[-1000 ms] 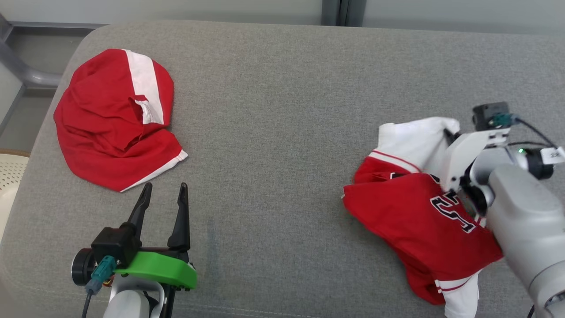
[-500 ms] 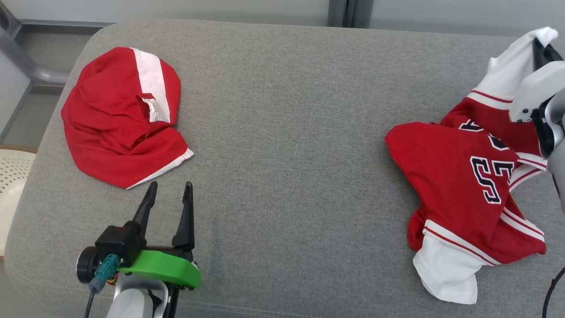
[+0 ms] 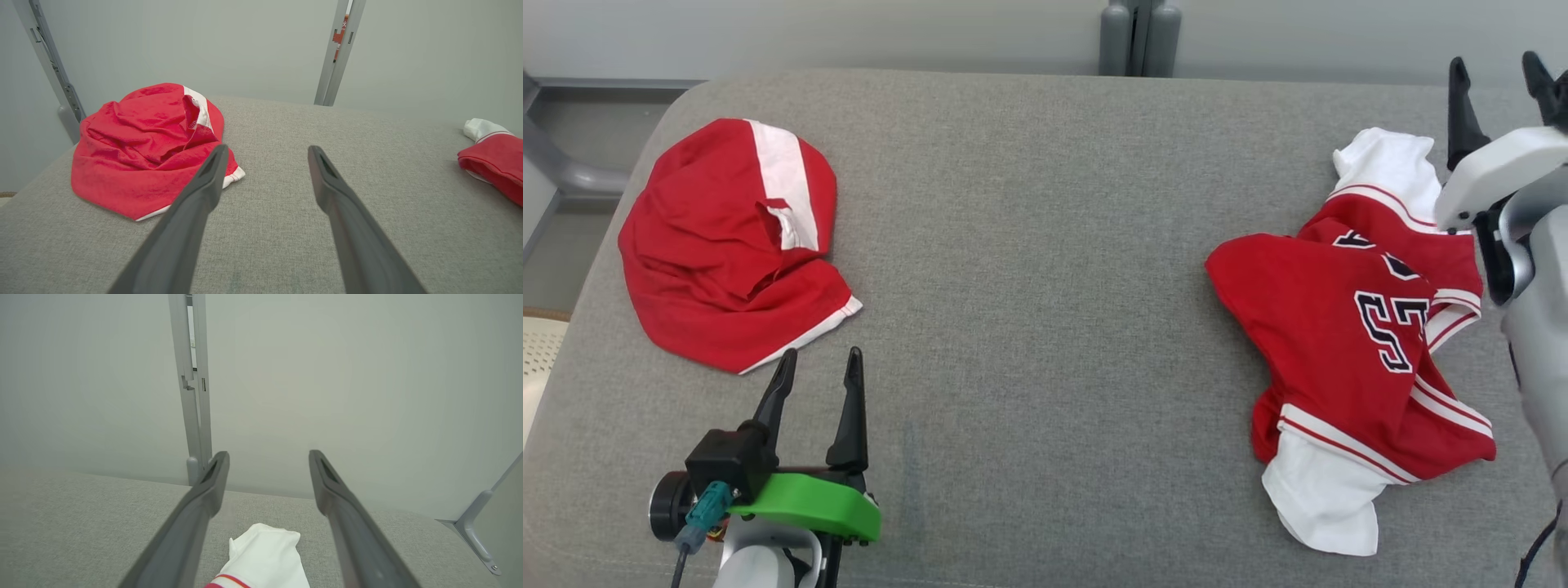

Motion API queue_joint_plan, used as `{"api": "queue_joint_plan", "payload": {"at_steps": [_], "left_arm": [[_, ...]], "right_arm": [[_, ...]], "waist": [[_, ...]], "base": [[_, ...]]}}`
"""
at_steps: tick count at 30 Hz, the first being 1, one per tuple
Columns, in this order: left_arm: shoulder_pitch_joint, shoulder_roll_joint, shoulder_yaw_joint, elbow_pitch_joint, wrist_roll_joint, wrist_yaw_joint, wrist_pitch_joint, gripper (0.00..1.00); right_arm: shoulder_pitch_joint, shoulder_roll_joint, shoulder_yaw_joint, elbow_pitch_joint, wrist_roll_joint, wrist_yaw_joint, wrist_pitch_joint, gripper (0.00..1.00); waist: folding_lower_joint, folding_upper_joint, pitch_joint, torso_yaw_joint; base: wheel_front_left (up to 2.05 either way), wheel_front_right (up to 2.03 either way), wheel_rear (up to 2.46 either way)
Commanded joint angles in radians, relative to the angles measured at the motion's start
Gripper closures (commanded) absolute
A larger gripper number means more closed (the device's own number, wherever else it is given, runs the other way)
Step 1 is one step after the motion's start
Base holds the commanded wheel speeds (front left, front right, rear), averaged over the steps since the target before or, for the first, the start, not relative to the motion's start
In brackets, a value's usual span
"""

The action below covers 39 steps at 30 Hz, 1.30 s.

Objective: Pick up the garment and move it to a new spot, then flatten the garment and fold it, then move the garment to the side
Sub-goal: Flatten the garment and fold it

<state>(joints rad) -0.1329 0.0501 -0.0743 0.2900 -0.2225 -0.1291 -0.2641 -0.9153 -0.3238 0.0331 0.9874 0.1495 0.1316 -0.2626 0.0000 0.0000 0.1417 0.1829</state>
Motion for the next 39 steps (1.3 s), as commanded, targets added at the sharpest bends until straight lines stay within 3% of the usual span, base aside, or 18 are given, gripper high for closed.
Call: {"api": "queue_joint_plan", "payload": {"at_steps": [1,7,17,36,37,38,39], "left_arm": [[0.013,0.001,0.006,-0.005,0.016,-0.002,0.000,0.00],[0.038,0.001,0.021,-0.010,0.023,-0.002,0.000,0.00],[0.059,0.001,0.018,-0.015,0.024,-0.002,0.000,0.00],[0.035,0.013,-0.010,-0.007,0.016,-0.002,0.000,0.00],[0.038,0.013,-0.009,-0.008,0.016,-0.002,0.000,0.00],[0.040,0.013,-0.008,-0.008,0.016,-0.002,0.000,0.00],[0.044,0.013,-0.007,-0.007,0.017,-0.002,0.000,0.00]], "right_arm": [[0.046,0.006,-0.011,-0.043,-0.007,-0.002,-0.003,0.00],[0.223,0.040,-0.006,-0.163,0.010,-0.002,-0.003,0.00],[0.471,0.038,-0.014,-0.187,0.077,-0.002,-0.003,0.00],[0.616,0.118,-0.080,-0.005,0.115,-0.002,0.000,0.00],[0.621,0.124,-0.079,0.006,0.117,-0.002,0.000,0.05],[0.622,0.130,-0.077,0.014,0.122,-0.002,0.001,0.65],[0.620,0.135,-0.078,0.015,0.130,-0.002,0.001,1.00]], "waist": [[0.0000,0.0000,-0.028,-0.027],[0.0000,0.0000,-0.058,-0.057],[0.0000,0.0000,-0.070,-0.074],[0.0000,0.0000,-0.054,-0.053],[0.0000,0.0000,-0.055,-0.053],[0.0000,0.0000,-0.056,-0.054],[0.0000,0.0000,-0.057,-0.055]], "base": [[0.00,0.00,0.00],[0.00,0.00,0.00],[0.00,0.00,0.00],[0.00,0.00,0.00],[0.00,0.00,0.00],[0.00,0.00,0.00],[0.00,0.00,0.00]]}}
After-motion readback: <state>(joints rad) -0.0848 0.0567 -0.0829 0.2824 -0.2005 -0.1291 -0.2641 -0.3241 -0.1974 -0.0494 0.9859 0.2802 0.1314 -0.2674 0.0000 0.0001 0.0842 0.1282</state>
